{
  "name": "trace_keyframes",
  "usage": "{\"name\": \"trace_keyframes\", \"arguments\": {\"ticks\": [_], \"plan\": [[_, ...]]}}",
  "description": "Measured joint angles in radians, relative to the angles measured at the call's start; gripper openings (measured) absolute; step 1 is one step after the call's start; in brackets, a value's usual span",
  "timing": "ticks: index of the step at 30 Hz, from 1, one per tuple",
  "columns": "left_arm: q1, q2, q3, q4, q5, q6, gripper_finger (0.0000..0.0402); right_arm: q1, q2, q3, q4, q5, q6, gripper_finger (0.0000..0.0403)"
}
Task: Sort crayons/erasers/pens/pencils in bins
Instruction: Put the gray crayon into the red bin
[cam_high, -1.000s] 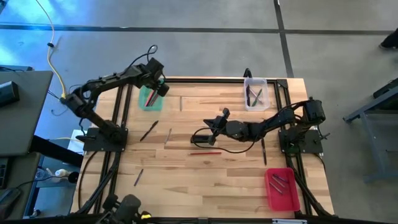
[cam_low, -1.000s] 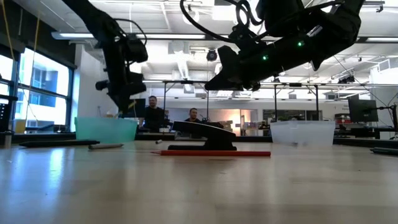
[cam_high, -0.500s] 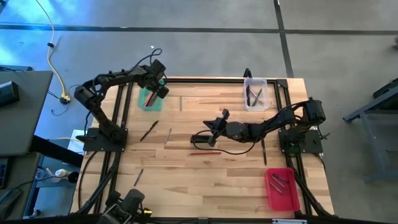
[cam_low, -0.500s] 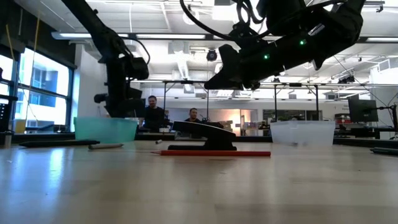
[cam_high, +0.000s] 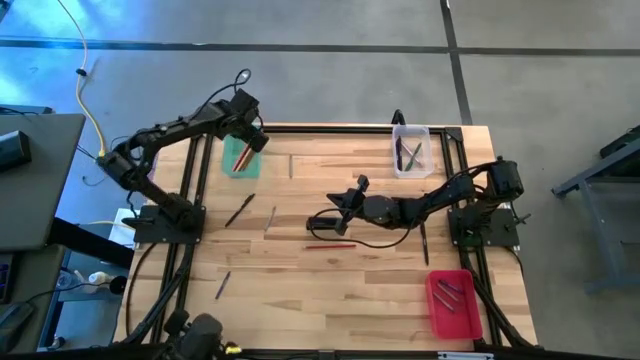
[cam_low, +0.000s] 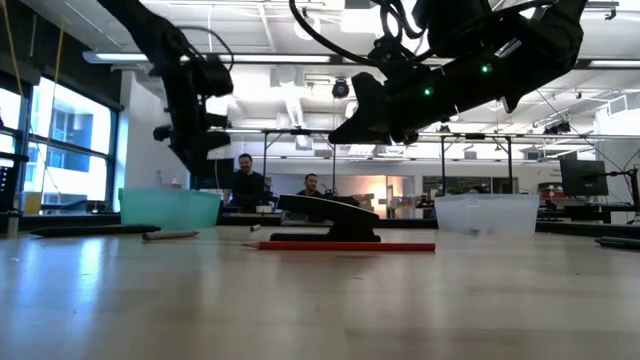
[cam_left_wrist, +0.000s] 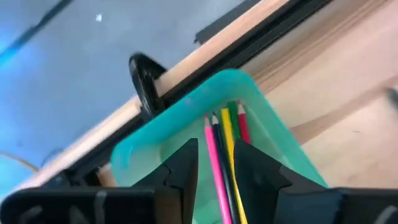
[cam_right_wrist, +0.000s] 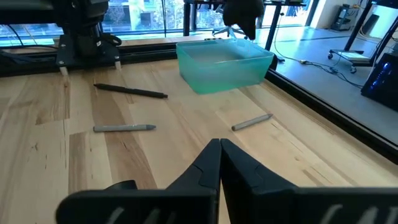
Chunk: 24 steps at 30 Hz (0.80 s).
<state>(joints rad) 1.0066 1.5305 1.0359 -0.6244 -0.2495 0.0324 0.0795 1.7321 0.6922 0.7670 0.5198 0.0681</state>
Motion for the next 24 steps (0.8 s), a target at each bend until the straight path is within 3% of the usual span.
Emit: {"name": "trace_keyframes", "arguments": {"ticks": [6,12,18,24], "plan": [[-0.118,-0.151,-0.012,-0.043,0.094,0.032,0.0069,0.0,-0.015,-0.001,-0.01,0.0,-0.047,0.0],[-0.356,-0.319,-0.121,-0.044,0.169,0.006,0.0021,0.009,-0.16,-0.001,-0.198,-0.02,-0.05,0.0],[-0.634,-0.442,-0.264,-0.034,0.113,-0.171,0.0006,0.064,-0.336,-0.001,-0.448,-0.026,-0.031,0.0],[-0.878,-0.449,-0.334,-0.053,-0.003,-0.461,0.0011,0.181,-0.455,-0.001,-0.617,0.006,0.021,0.0]]}}
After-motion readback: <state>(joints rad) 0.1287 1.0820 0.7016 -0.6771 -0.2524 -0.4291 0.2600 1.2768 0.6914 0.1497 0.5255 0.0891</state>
